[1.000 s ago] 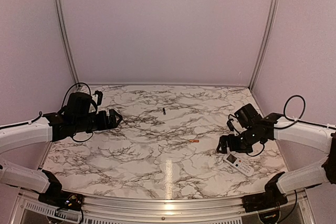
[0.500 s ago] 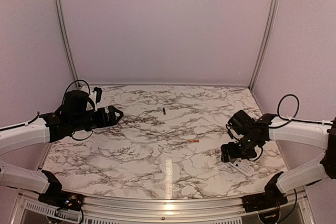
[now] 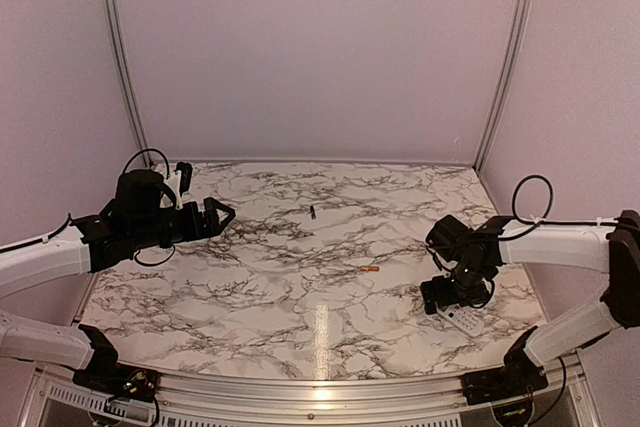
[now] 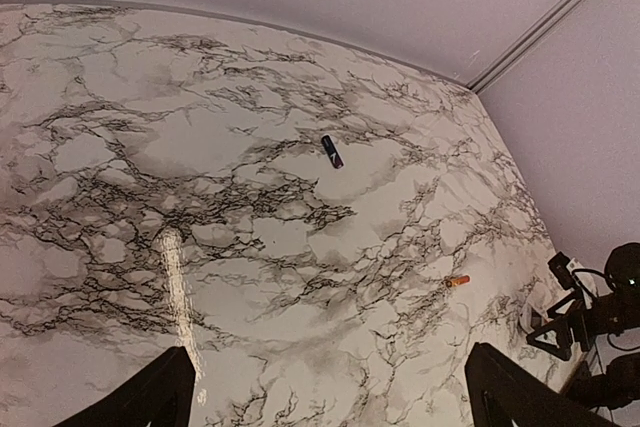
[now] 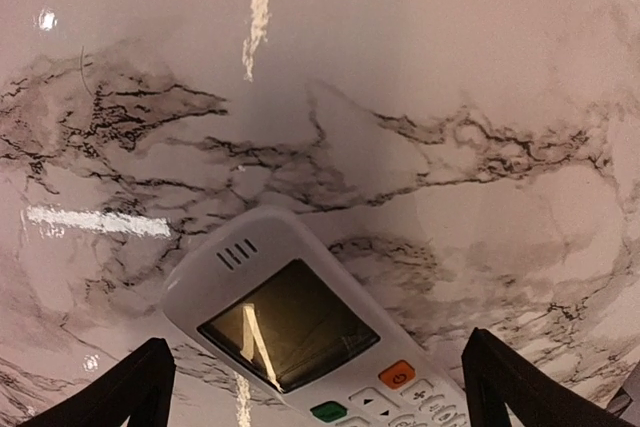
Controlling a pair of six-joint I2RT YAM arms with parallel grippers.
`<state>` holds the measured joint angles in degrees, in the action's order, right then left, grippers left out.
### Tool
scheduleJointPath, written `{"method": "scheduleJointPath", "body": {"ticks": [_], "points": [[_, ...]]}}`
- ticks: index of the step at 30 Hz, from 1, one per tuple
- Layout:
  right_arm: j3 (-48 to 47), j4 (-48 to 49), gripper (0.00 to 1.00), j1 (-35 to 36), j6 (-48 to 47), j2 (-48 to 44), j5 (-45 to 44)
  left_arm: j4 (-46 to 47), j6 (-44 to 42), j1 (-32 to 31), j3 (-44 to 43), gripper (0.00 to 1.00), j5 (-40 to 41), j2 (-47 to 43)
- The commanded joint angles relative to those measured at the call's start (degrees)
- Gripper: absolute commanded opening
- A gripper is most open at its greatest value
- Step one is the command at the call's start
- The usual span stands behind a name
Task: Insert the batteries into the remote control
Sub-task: Pick up the remote control from the center of the board.
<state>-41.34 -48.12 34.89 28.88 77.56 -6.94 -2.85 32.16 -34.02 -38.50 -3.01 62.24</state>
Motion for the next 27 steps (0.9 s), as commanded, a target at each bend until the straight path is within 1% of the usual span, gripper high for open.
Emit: {"method": "scheduleJointPath", "body": {"ticks": [1,4,11,12,14,17,22,24,27], "points": [[-1.31,-0.48,0.99,1.27,0.57,0.84,0.05,0.42,-0.26,-0.26,-1.23,0.99,-0.95,-0.90],[-0.96,0.42,0.98,1.47,0.31,1.18,1.46,0.89,-0.22,-0.26,-1.15,0.99,-1.29,-0.83],[0.03,2.84,0.76,2.22,0.00,1.89,4.68,1.74,-0.26,-0.26,-1.37,0.99,-1.86,-0.90],[0.11,2.97,0.74,2.40,0.01,1.75,5.00,1.82,-0.27,-0.26,-1.36,0.99,-1.98,-0.89],[0.46,3.34,0.72,2.75,0.25,1.89,5.40,2.24,-0.19,-0.26,-1.31,0.99,-2.23,-0.68],[0.64,2.81,0.74,3.12,-0.04,2.99,5.47,2.32,0.09,-0.26,-1.29,0.99,-2.64,-0.14],[0.61,2.50,0.74,5.73,0.38,5.13,4.69,2.28,0.09,-0.26,-0.99,0.99,-2.71,-0.12],[0.41,2.53,0.71,6.50,0.39,5.80,4.49,3.09,-0.14,-0.26,-0.81,0.99,-2.81,-0.17],[0.47,3.46,0.60,6.68,0.33,5.50,5.80,3.59,-0.28,-0.26,-1.09,0.99,-2.04,0.06]]}}
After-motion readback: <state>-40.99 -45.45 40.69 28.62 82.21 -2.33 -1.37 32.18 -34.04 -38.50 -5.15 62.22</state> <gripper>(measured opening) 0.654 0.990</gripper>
